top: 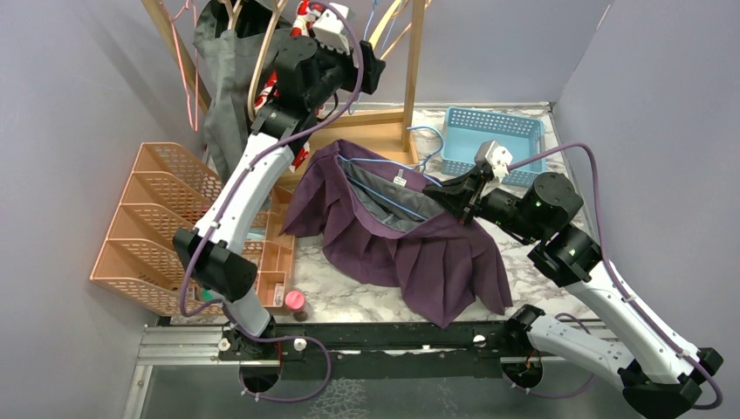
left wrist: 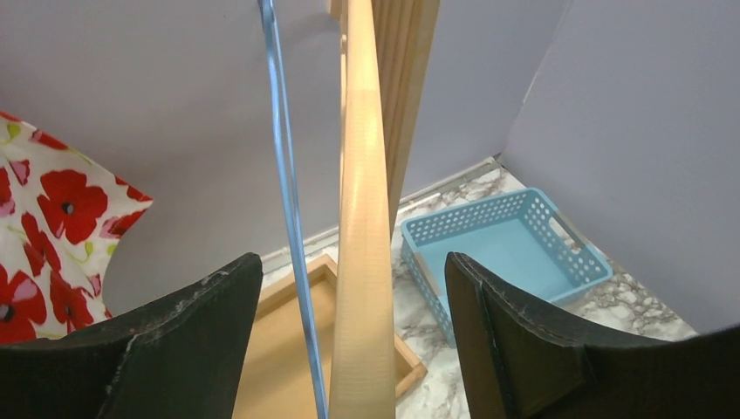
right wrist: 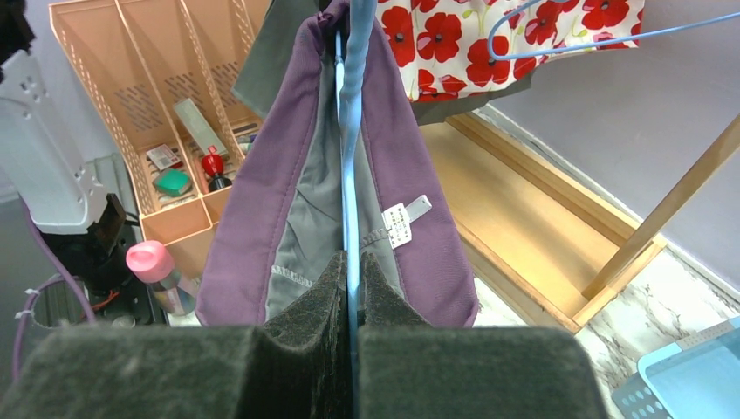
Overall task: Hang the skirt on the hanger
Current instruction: Move the hanger to the clothesline.
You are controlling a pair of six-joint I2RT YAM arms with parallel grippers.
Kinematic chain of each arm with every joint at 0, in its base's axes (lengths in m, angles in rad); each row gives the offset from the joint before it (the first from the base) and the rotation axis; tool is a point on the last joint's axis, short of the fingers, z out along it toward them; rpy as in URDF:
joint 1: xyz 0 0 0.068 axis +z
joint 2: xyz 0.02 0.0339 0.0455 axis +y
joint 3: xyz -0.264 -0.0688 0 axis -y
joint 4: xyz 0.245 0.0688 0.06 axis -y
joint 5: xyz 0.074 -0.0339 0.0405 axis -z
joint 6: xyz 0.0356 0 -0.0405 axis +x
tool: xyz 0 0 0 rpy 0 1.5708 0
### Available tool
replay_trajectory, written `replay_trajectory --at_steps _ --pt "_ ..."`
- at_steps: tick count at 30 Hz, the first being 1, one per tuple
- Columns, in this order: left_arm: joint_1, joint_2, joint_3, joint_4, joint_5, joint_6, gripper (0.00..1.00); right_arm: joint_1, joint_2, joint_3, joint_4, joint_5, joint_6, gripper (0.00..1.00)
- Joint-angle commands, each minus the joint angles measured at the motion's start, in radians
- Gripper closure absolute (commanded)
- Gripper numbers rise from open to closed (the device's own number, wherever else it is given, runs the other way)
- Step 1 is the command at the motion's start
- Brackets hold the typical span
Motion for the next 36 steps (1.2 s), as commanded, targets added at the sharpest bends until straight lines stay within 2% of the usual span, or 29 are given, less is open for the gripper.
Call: replay_trajectory --at_steps 1,3,5,7,9,10,11,17,21,33,36 --pt "-0.002 0.081 0.169 -0.059 0.011 0.064 0.25 0.007 -0.025 0.013 0.105 0.03 0.013 0.99" --pt "-0.002 0.11 0.202 -0.087 -0.005 0.079 0.34 0.007 -0.024 0.017 0.106 0.03 0.014 0.99" --pt "-0.002 0.123 0.203 -0.091 -0.058 0.095 0.47 0.007 -0.023 0.022 0.105 0.031 0.012 0.99" --pt "-0.002 0.13 0.206 -0.095 -0.108 0.118 0.66 0.007 -0.021 0.026 0.103 0.033 0.01 0.99" --pt "-0.002 0.134 0.206 -0.105 -0.167 0.133 0.89 0.007 -0.02 0.028 0.099 0.035 0.009 0.99" --pt "-0.002 0.133 0.207 -0.11 -0.199 0.137 0.97 0.007 -0.02 0.029 0.098 0.036 0.009 0.99" --pt "-0.003 0.131 0.208 -0.113 -0.235 0.143 1.0 0.007 -0.02 0.03 0.098 0.037 0.008 0.99" --pt "-0.002 0.115 0.216 -0.153 -0.498 0.174 1.0 0.007 -0.009 0.034 0.1 0.042 0.009 0.99" --pt "0.001 0.1 0.214 -0.176 -0.613 0.192 1.0 0.007 -0.002 0.037 0.103 0.044 0.011 0.99" --pt "0.031 0.063 0.155 -0.236 -0.775 0.194 1.0 0.007 0.001 0.047 0.103 0.048 0.011 0.99" --pt "0.035 0.005 0.123 -0.237 -0.807 0.194 1.0 0.007 0.003 0.047 0.105 0.049 0.011 0.99"
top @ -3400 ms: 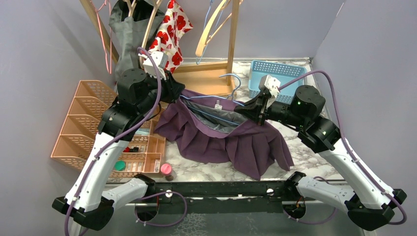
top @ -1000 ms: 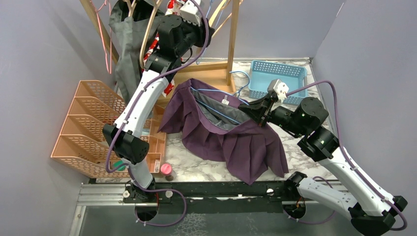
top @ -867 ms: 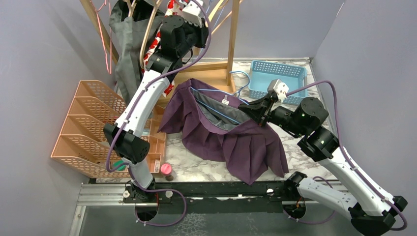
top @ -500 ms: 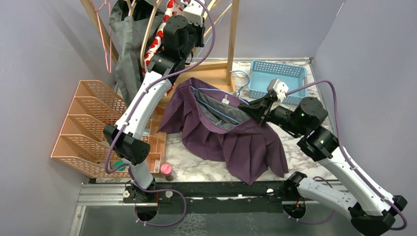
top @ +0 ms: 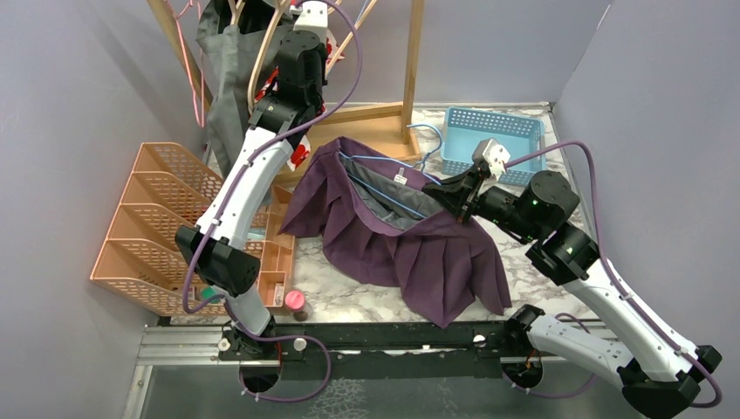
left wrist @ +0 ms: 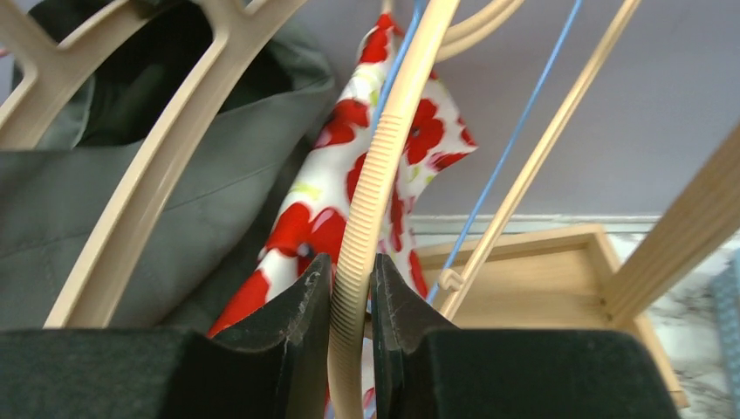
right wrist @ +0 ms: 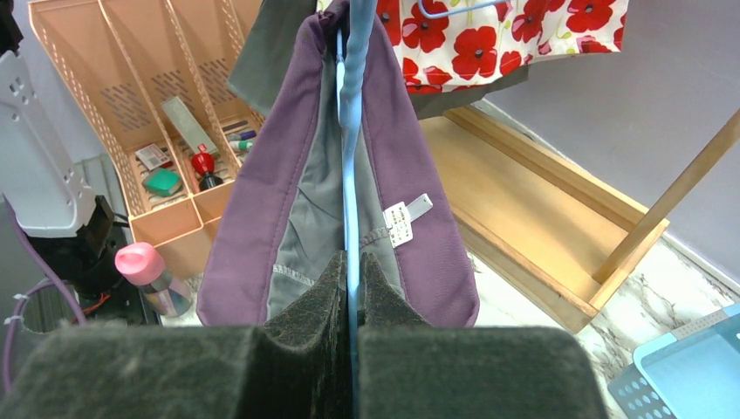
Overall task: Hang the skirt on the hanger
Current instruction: Move the hanger to the clothesline.
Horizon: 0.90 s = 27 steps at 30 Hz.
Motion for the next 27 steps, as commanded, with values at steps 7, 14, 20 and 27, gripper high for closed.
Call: replay_trajectory --at_steps 7,14,20,27 --pt "0.024 -0.138 -0.085 -0.031 -0.155 -0.01 1.0 0.007 -0.002 0.05 0.115 0.024 0.01 0.99" --pt "0.025 -0.185 -0.103 -0.032 -0.164 -0.008 0.67 0.007 0.012 0.065 0.118 0.046 0.015 0.99" --pt "0.026 -0.226 -0.112 -0.034 -0.014 -0.031 0.38 0.007 0.042 0.093 0.123 0.088 0.018 0.99" --pt "0.026 -0.295 -0.073 -0.025 0.173 -0.109 0.3 0.007 0.091 0.167 0.116 0.205 -0.008 0.99"
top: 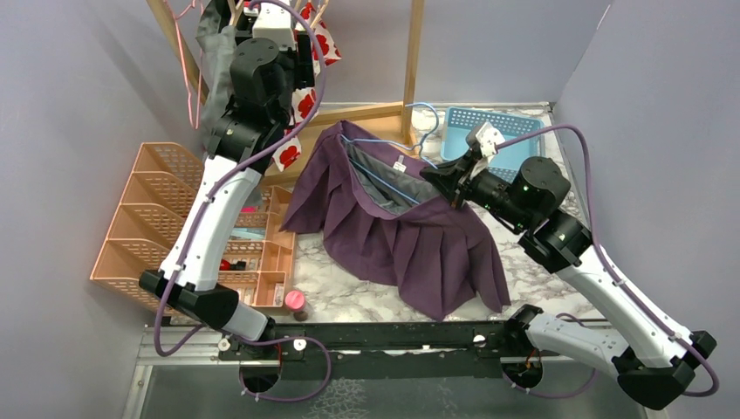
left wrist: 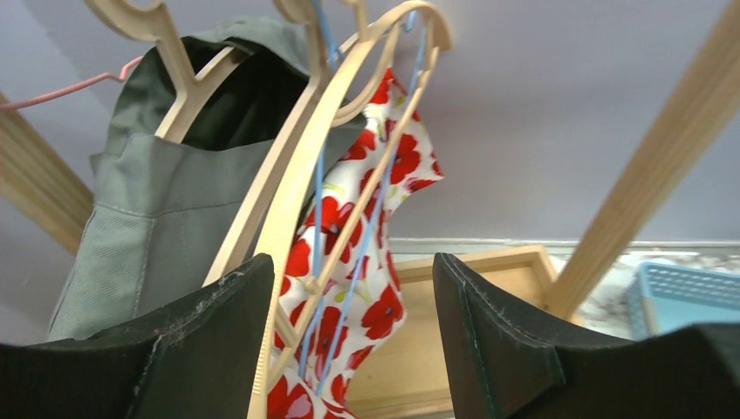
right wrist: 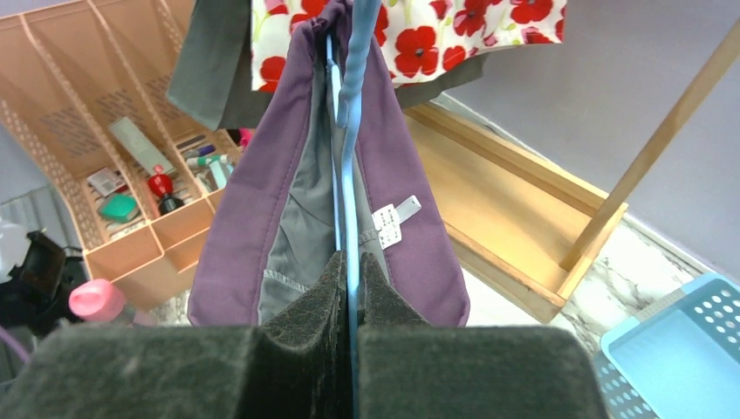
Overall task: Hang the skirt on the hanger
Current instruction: Move the hanger to the clothesline, then place the hanger at the clothesline.
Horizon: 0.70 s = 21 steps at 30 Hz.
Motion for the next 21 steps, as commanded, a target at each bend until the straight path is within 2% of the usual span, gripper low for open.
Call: replay_trajectory --at_steps 1,13,21 --pt "0.004 -0.084 0.037 0.02 0.157 -0.07 0.3 0.007 0.02 0.114 0.118 0.133 -0.018 0.99" --pt "0.004 -0.256 -0.128 0.069 0.363 -0.174 0.3 0.007 0.13 0.266 0.143 0.303 -0.086 0.99" --pt "0.005 -0.226 -0.272 0.143 0.613 -0.302 0.29 0.007 0.173 0.315 0.159 0.326 -0.111 0.99"
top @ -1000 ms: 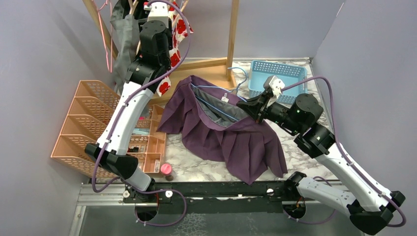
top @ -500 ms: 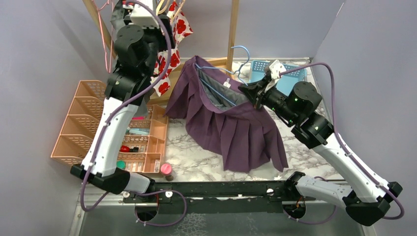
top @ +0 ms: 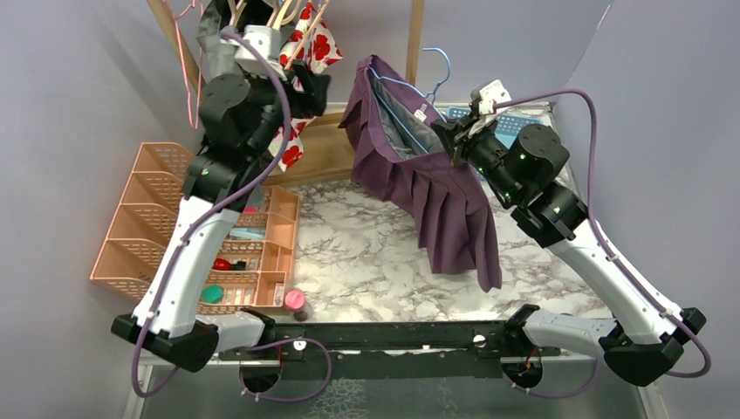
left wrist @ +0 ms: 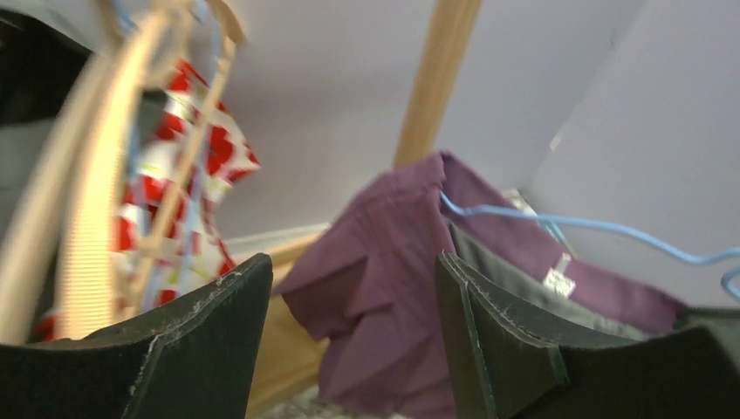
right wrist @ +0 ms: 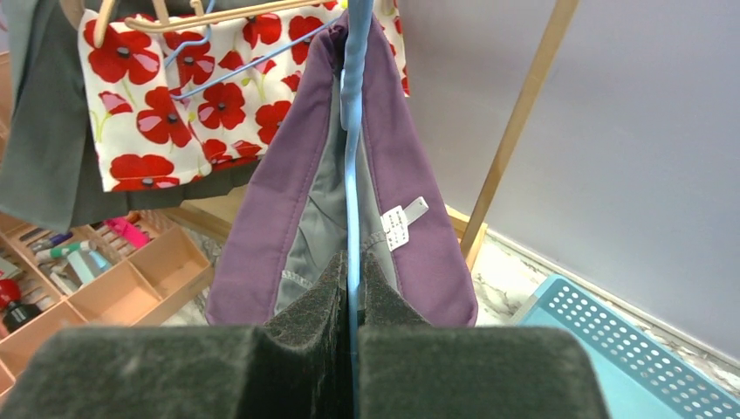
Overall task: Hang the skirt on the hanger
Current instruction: Place the hanger at the clothesline.
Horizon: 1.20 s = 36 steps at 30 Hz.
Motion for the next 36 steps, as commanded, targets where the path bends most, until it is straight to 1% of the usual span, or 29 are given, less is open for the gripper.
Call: replay_trajectory --at_steps 1,9,12,15,18,23,26,30,36 --pt "0.005 0.052 -0.057 0.072 0.232 -0.102 0.29 0.003 0.004 0.075 0.157 0.047 -0.028 0.99" --pt "0.005 0.143 -0.058 0.197 0.346 -0.188 0.28 0.003 0.038 0.118 0.156 0.059 -0.026 0.99" --pt "0.005 0.18 -0.041 0.236 0.36 -0.219 0.28 0.003 0.045 0.115 0.156 0.055 -0.016 0.99" --pt "0.005 0.213 -0.01 0.242 0.322 -0.215 0.28 0.003 0.05 0.116 0.162 0.047 -0.007 0.99" --pt "0.005 0.239 0.035 0.207 0.288 -0.191 0.28 0.003 0.065 0.13 0.165 0.04 0.003 0.99" --pt "0.005 0.242 0.034 0.194 0.226 -0.161 0.3 0.002 0.098 0.164 0.167 0.04 0.011 0.99" --pt "0.004 0.26 0.046 0.166 0.226 -0.151 0.32 0.003 0.114 0.184 0.171 0.037 0.016 0.99" --pt "0.005 0.284 0.057 0.162 0.222 -0.141 0.39 0.003 0.13 0.204 0.172 0.035 0.021 0.99" --pt "0.004 0.355 0.152 0.129 0.195 -0.098 0.57 0.003 0.15 0.226 0.171 0.035 0.027 0.99"
